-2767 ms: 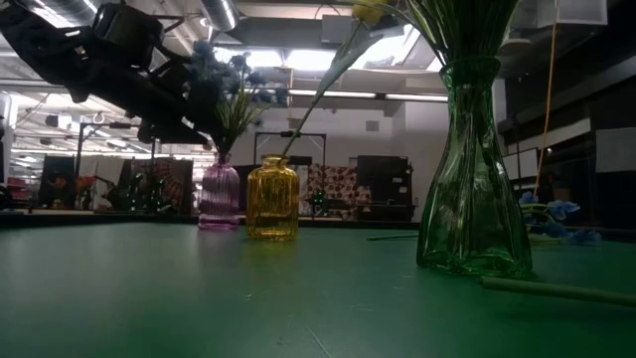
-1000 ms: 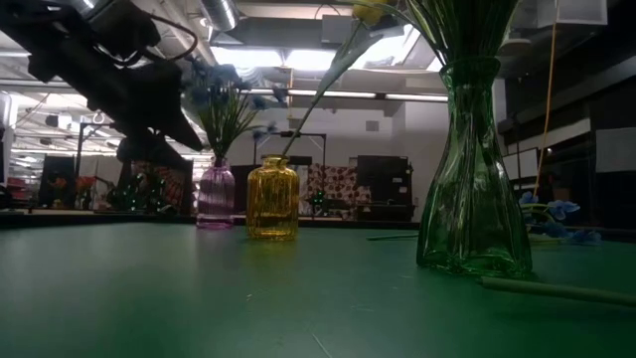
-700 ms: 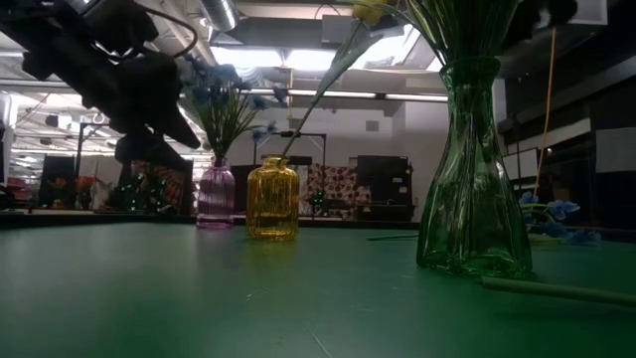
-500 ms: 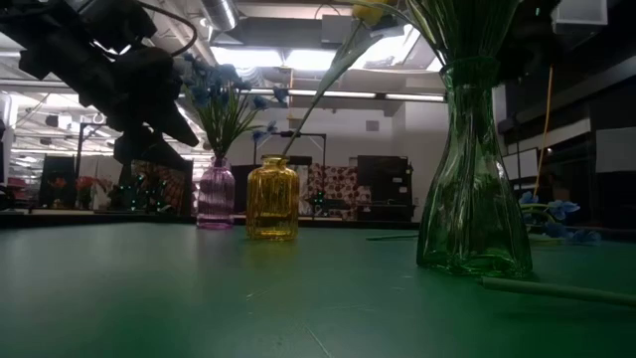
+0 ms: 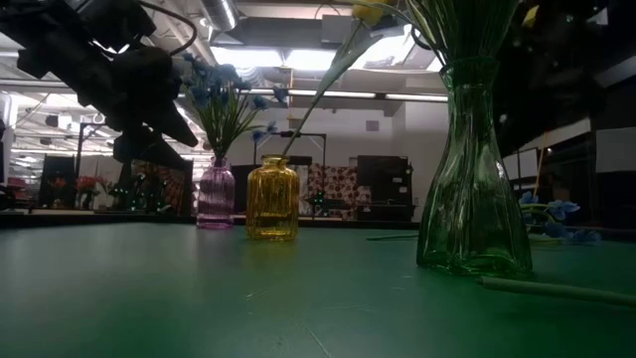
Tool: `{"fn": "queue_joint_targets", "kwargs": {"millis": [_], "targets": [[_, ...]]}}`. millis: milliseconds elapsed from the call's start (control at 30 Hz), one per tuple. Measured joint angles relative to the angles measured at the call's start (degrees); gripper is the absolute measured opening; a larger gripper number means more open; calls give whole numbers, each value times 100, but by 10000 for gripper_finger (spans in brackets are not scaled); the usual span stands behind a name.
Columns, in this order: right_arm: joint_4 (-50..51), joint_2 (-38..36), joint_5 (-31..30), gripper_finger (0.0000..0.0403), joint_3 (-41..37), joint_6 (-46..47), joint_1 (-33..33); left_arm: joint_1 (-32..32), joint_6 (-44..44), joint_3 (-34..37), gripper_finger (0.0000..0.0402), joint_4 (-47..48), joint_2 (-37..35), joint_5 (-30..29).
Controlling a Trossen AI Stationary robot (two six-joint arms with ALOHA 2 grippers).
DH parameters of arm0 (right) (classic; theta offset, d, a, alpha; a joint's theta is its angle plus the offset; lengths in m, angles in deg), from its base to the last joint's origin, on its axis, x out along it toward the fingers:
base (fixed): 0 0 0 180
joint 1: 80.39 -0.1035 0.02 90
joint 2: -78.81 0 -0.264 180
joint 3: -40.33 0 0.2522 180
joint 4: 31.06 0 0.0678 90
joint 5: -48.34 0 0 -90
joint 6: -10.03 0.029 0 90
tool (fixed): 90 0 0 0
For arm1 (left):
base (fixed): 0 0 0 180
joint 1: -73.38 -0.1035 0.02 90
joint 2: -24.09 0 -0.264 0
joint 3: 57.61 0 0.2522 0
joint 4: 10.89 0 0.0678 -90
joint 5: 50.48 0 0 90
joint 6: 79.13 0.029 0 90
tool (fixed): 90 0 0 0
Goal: Sort flowers into vase by color
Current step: Put the blue flowers into the purple vase
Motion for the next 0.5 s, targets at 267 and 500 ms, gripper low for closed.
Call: {"fn": "queue_joint_targets", "kwargs": {"millis": [267,500], "targets": [[-811,79,213,159,-363,-204,0,0,0,2,276,0,0,-52],[-1103,531,276,159,-502,-370,0,0,4,2,276,4,0,-52]]}}
